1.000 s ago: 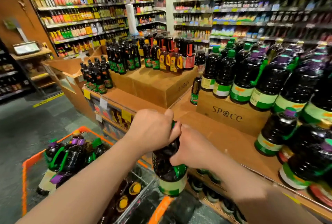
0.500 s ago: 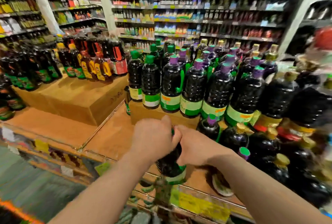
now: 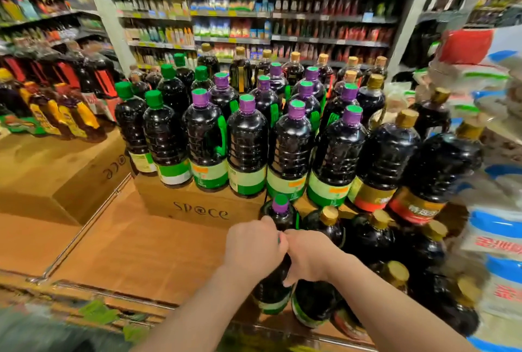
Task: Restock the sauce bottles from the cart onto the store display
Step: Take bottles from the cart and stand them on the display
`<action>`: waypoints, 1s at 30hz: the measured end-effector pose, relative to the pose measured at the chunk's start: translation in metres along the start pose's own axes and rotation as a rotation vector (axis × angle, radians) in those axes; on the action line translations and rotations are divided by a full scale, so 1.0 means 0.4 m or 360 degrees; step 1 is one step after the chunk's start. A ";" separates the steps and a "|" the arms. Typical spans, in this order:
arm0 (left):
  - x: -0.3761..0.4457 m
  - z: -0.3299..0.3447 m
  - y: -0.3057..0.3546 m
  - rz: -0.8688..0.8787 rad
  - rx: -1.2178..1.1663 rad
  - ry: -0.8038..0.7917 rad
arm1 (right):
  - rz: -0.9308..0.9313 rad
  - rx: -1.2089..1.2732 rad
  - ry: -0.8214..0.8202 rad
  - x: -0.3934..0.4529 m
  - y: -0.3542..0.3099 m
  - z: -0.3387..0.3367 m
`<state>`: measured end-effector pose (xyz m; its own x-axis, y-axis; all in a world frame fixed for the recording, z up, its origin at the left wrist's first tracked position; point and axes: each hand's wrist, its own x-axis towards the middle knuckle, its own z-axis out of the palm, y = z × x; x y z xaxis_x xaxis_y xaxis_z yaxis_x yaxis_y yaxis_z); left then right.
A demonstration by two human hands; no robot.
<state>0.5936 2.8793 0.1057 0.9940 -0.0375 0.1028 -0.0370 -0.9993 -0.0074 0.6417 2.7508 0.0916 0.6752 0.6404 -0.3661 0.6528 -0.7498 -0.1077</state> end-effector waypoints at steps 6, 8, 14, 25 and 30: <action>0.025 0.034 0.024 -0.0097 -0.0098 -0.0151 | 0.0039 -0.0181 0.0095 0.011 0.035 0.017; 0.029 0.033 0.036 -0.0111 -0.0092 -0.0194 | 0.0088 -0.0217 0.0083 0.010 0.043 0.024; 0.026 0.033 0.053 -0.0184 -0.0138 -0.0333 | 0.0188 -0.0203 -0.0086 -0.002 0.040 0.027; -0.051 -0.030 -0.005 -0.0137 0.0003 -0.0387 | 0.0089 -0.0168 0.0205 -0.071 -0.059 -0.110; -0.173 -0.070 -0.106 -0.0324 0.0059 -0.0388 | -0.0286 -0.0257 0.0423 -0.095 -0.235 -0.139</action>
<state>0.5234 2.9241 0.1268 0.9762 0.1696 -0.1354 0.1645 -0.9852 -0.0481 0.5736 2.8063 0.1670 0.5963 0.7966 -0.0992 0.8009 -0.5987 0.0068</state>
